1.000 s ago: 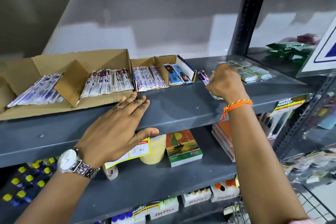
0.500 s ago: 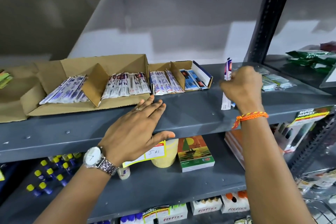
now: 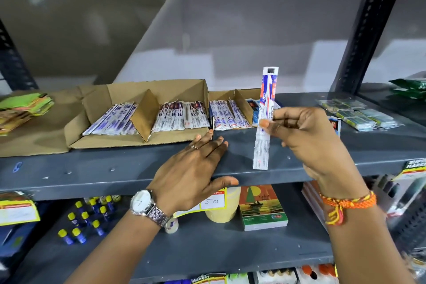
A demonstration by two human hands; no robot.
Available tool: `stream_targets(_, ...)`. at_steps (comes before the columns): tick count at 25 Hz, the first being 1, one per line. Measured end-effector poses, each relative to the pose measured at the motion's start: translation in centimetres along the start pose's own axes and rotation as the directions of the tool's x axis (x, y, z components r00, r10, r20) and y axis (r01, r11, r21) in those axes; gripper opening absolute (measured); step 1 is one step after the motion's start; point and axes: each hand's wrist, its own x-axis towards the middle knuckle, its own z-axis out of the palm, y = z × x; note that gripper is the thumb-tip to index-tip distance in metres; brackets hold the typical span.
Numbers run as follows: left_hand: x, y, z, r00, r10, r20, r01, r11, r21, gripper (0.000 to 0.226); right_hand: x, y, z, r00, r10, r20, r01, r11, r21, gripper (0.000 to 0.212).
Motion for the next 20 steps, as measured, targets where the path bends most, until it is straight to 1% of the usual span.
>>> stream_targets(3, 0.0, 0.1, 0.0, 1.000, -0.013, 0.014, 0.013, 1.000, 0.011, 0.094, -0.4, -0.4, 0.3, 0.999, -0.016, 0.038, 0.016, 1.000, 0.020, 0.004)
stream_targets(7, -0.1, 0.0, -0.2, 0.999, -0.020, 0.036, 0.019, 1.000, 0.015, 0.092, 0.0, -0.8, 0.2, 0.998, -0.036, 0.052, 0.034, 0.999, 0.040, 0.009)
stream_targets(9, -0.7, -0.3, -0.3, 1.000, -0.019, 0.024, 0.017, 0.998, 0.059, 0.089, 0.4, -1.0, 0.1, 0.997, -0.032, 0.065, 0.028, 0.998, 0.054, 0.011)
stream_targets(11, -1.7, -0.5, -0.5, 1.000, -0.027, -0.008, 0.028, 0.994, 0.103, 0.087, 1.1, -1.1, 0.1, 0.995, -0.022, 0.099, 0.018, 0.999, 0.039, 0.009)
stream_targets(14, -3.5, -0.8, -1.0, 0.993, -0.113, -0.037, 0.117, 0.983, 0.138, 0.091, 2.7, -1.4, 1.5, 0.987, -0.009, 0.160, 0.003, 0.999, 0.042, 0.004)
stream_targets(17, -5.4, -1.7, -1.6, 0.971, -0.231, -0.054, 0.237, 0.960, 0.152, 0.099, 5.2, -1.6, 4.5, 0.983, 0.022, 0.181, -0.029, 0.999, 0.036, 0.016)
stream_targets(20, -6.7, -2.6, -2.0, 0.957, -0.283, -0.054, 0.288, 0.947, 0.139, 0.104, 8.9, -2.0, 8.7, 0.969, 0.035, 0.243, -0.012, 0.995, -0.095, 0.016)
